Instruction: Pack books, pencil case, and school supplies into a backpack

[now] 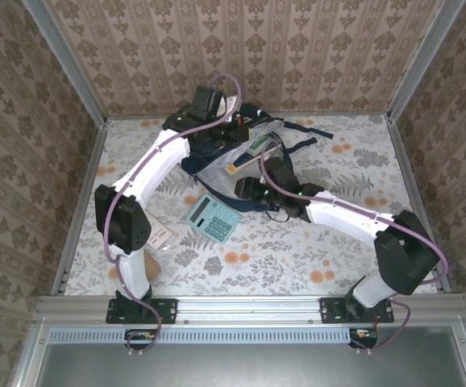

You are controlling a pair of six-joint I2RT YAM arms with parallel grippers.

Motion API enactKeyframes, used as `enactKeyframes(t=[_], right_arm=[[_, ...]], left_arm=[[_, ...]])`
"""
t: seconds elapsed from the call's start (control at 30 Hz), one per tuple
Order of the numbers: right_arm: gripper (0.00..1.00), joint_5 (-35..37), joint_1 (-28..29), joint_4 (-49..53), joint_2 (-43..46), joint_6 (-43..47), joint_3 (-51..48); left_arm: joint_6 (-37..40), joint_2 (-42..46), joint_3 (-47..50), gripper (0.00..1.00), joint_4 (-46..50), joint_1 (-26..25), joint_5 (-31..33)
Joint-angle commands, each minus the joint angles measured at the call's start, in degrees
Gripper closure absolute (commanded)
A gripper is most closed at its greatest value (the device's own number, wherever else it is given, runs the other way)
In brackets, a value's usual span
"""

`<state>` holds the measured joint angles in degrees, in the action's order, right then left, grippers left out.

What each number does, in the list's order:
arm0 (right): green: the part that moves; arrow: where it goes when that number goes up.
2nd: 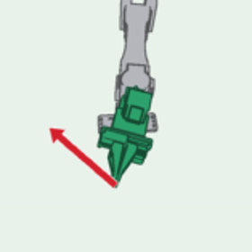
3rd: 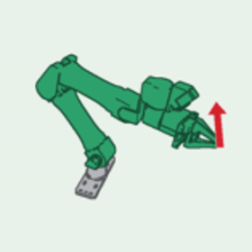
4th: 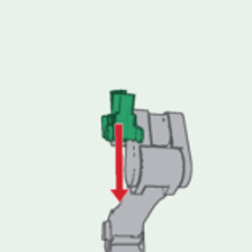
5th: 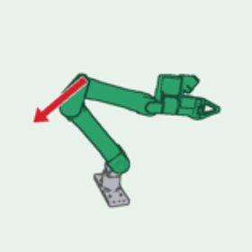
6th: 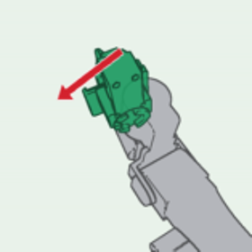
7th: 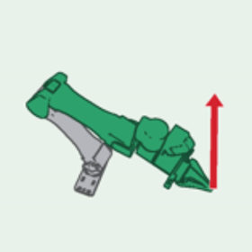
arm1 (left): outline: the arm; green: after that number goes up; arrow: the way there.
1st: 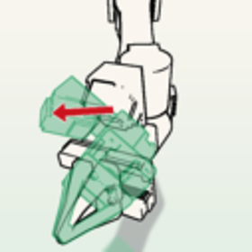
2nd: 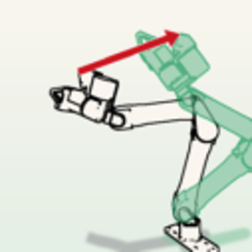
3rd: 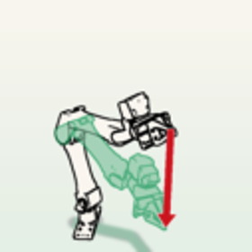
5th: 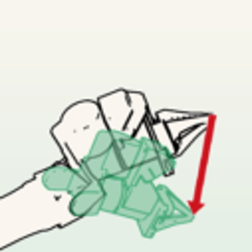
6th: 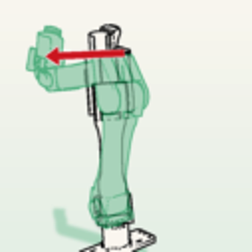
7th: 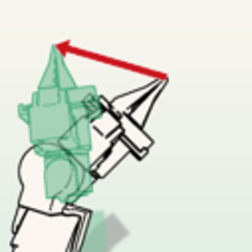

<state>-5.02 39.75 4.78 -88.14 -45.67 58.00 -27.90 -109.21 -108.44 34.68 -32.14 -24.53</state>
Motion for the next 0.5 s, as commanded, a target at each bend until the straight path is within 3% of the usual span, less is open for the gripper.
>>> enactKeyframes(t=[0.0, 0.47], right_arm=[[0.4, -1.45, 3.03, 3.72, -3.37, 5.56, -0.36], [0.32, 0.89, 4.68, 9.17, -18.62, 13.38, 10.95]], left_arm=[[-0.58, 3.12, -0.75, 1.0, -3.56, 0.59, -1.57], [-0.18, 3.65, -0.65, 1.0, -2.6, 0.68, -0.95]])
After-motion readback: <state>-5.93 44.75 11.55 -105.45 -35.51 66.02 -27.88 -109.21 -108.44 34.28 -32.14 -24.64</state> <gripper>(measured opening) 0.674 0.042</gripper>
